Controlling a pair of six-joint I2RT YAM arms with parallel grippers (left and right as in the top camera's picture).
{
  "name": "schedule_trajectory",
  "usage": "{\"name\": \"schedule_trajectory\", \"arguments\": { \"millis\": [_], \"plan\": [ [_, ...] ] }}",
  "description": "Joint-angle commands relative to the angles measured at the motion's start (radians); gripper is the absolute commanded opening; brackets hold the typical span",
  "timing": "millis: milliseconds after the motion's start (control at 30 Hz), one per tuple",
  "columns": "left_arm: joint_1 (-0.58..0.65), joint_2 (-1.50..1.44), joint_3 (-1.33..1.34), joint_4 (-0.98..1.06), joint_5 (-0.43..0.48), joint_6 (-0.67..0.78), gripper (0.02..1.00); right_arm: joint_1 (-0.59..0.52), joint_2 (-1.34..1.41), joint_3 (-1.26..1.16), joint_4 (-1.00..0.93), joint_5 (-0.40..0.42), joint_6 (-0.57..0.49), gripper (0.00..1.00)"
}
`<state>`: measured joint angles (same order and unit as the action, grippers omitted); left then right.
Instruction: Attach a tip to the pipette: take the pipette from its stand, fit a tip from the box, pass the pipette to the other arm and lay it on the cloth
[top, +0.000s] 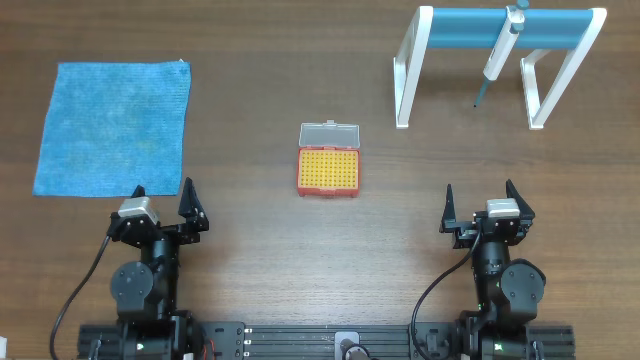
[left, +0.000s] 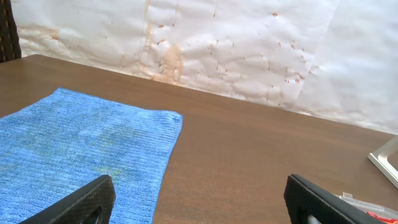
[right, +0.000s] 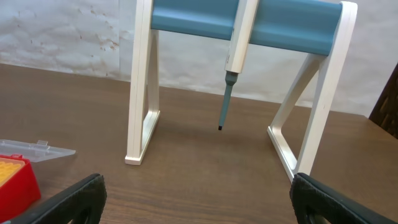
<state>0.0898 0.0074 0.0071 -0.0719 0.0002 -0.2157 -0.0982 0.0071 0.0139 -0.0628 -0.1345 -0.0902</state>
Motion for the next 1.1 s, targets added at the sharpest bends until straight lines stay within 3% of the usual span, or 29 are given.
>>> {"name": "schedule_trajectory", "arguments": {
  "millis": [33,667,833,900,1033,1100],
  "plan": [
    [0.001,-0.003,-0.002,-0.006,-0.015,-0.016,0.879,-0.006,-0.006,-0.010,0.005,-0.016,0.014,0.954],
    [0.001,-0.003,-0.002,-0.006,-0.015,-0.016,0.879,-0.006,-0.005,-0.010,0.006,-0.016,0.015,0.954],
    [0.001,-0.003,-0.002,-0.006,-0.015,-0.016,0.879,-0.006,0.060,0.029,0.069,-0.005,0.085,0.954],
    [0.001,-0.003,-0.002,-0.006,-0.015,-0.016,0.879,-0.006,0.138,0.049,0.121,0.003,0.113,0.954],
    [0.001,-0.003,-0.002,-0.006,-0.014,-0.016,0.879,-0.014,0.432,0.101,0.373,0.098,0.143,0.954],
    [0.001,-0.003,-0.002,-0.006,-0.015,-0.016,0.879,-0.024,0.584,0.148,0.467,0.098,0.143,0.954]
  ]
}}
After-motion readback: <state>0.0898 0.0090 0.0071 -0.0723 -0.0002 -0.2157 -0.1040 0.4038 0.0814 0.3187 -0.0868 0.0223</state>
